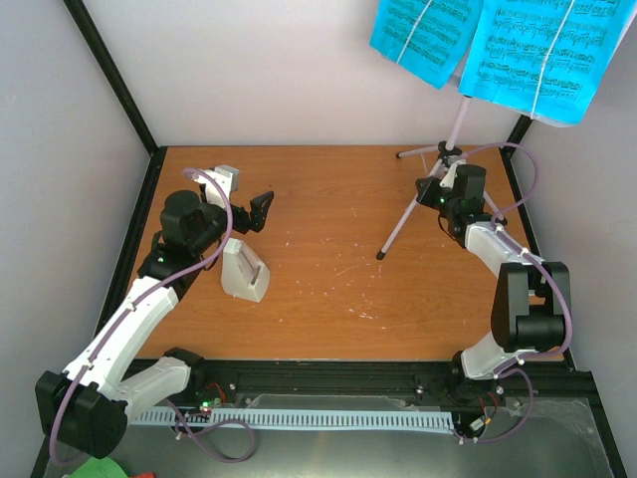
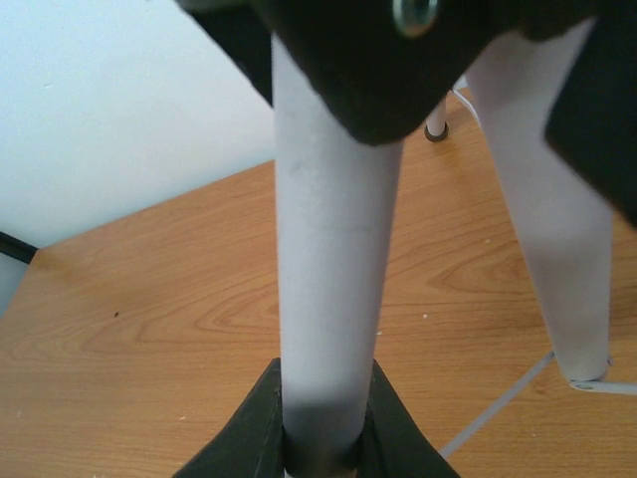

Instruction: Pack up the instrument practice props

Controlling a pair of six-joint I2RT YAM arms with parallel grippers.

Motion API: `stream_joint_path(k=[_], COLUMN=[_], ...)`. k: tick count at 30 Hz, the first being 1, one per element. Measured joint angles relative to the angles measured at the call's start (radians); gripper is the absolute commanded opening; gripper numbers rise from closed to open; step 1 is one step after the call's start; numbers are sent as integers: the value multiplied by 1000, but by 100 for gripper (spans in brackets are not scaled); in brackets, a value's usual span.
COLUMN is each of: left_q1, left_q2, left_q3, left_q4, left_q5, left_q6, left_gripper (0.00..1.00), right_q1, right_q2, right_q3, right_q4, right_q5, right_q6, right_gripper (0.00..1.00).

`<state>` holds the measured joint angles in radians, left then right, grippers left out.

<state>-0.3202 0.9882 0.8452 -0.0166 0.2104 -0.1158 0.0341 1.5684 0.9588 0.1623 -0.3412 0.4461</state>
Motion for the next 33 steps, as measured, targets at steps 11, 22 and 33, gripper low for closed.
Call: stream_joint_path(k=[11,22,33], left_q1=[0,0,0], left_q2=[0,0,-3], left_q3=[0,0,0], left_q4=[0,0,1], left_q5=[0,11,64], left_q6=[0,-6,-6], left_gripper=[100,99,100], right_q1=[65,309,388], right_q2=[-82,-105,-43], right_q3=[-96,-120,-73], right_q4=[30,14,-15], right_q5=[-46,-161,-402], right_q6=[2,-66,-188], right_gripper=[3,3,4])
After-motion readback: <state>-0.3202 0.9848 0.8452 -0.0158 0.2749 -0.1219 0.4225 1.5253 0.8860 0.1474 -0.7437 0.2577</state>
